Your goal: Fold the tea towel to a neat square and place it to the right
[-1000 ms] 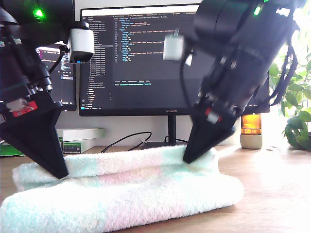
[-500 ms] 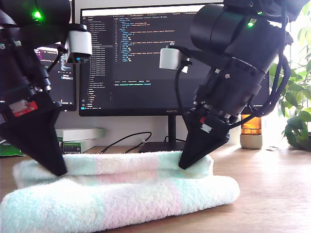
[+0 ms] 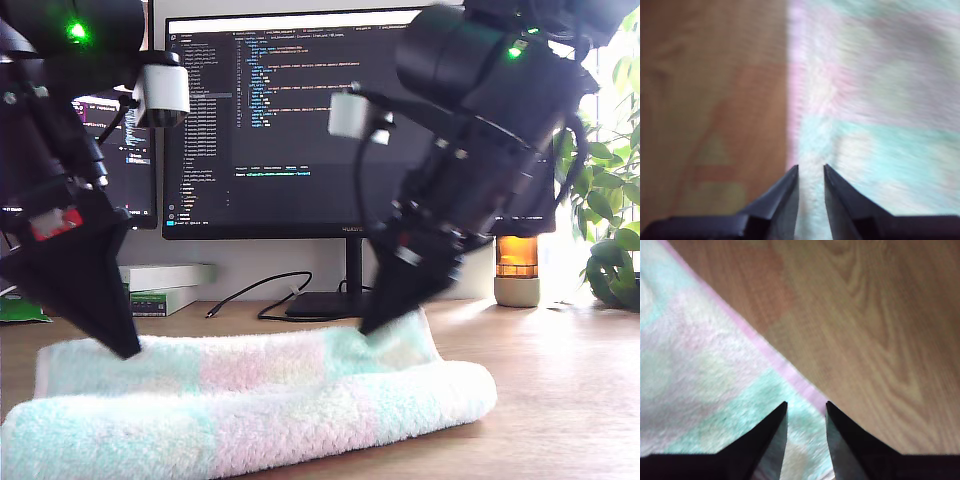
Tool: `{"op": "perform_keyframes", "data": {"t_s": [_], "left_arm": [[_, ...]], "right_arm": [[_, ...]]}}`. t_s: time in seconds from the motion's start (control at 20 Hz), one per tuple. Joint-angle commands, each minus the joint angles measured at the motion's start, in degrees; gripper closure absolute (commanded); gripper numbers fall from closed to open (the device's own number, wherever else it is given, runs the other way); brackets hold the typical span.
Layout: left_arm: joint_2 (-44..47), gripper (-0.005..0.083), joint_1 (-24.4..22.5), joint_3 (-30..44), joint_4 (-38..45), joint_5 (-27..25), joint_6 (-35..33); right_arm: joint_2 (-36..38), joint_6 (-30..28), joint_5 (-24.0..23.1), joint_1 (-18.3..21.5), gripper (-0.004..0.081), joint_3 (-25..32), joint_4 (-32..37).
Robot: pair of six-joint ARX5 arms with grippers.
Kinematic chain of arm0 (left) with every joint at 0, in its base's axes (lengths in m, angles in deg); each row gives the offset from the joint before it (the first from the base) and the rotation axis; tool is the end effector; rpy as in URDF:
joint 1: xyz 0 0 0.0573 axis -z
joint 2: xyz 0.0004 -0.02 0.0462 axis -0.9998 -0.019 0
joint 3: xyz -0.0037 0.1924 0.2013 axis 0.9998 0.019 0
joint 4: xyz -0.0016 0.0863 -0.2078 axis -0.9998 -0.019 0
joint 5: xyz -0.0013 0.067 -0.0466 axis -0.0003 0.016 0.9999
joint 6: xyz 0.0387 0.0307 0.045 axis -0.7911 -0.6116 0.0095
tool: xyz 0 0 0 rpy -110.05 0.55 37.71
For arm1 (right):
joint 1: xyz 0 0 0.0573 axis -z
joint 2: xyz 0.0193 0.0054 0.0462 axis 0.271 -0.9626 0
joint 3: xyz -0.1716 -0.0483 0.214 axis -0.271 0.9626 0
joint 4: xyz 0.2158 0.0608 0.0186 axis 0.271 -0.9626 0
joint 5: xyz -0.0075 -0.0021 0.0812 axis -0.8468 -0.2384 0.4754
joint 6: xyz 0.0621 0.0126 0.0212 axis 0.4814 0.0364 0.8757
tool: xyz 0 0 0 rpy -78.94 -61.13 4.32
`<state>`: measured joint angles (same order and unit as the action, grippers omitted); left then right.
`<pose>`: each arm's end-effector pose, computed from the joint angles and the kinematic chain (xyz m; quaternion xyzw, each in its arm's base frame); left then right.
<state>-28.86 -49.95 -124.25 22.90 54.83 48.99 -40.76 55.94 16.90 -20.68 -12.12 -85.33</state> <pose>0.1707 -0.1397 0.2044 0.3121 0.4145 -0.3828 0.7644 0.2365 0.1864 0.1992 -0.3246 0.3096 0.4712 0.7594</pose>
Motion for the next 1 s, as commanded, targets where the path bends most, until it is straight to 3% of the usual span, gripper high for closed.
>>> {"op": "perform_keyframes", "data": {"t_s": [0.0, 0.2, 0.3, 0.45, 0.6, 0.75, 0.95], "left_arm": [[-1.01, 0.0640, -0.70, 1.03, 0.68, -1.62, -0.85], [-0.90, 0.0652, -2.36, 1.03, 0.74, -3.41, -0.85], [-0.90, 0.0725, -2.47, 1.01, 1.22, -1.81, -0.87], [-0.90, 0.0797, -2.47, 1.01, 0.52, 6.08, -2.69], [-0.87, 0.0797, -2.62, 1.01, 0.39, 13.86, -4.28], [-0.85, 0.0797, -3.67, 1.01, 1.36, 16.90, -3.78], [0.00, 0.0797, -5.05, 1.05, 2.86, 20.63, -2.05]], "right_arm": [[-0.37, 0.26, -0.02, 0.07, 0.0557, -2.27, 0.13], [-0.35, 2.08, 0.00, 0.09, 0.0558, -6.01, -2.43], [-0.35, 5.70, 0.02, 0.09, 0.0568, -7.78, -4.83], [-0.35, 10.93, 0.17, 0.31, 0.0793, -8.39, -7.78], [-0.20, 17.00, 0.68, 0.94, 0.0781, -8.39, -9.31], [1.88, 21.59, 0.48, 1.29, 0.0781, -8.26, -9.38], [7.61, 26.14, -3.23, 1.29, 0.0781, -6.34, -7.96]]}}
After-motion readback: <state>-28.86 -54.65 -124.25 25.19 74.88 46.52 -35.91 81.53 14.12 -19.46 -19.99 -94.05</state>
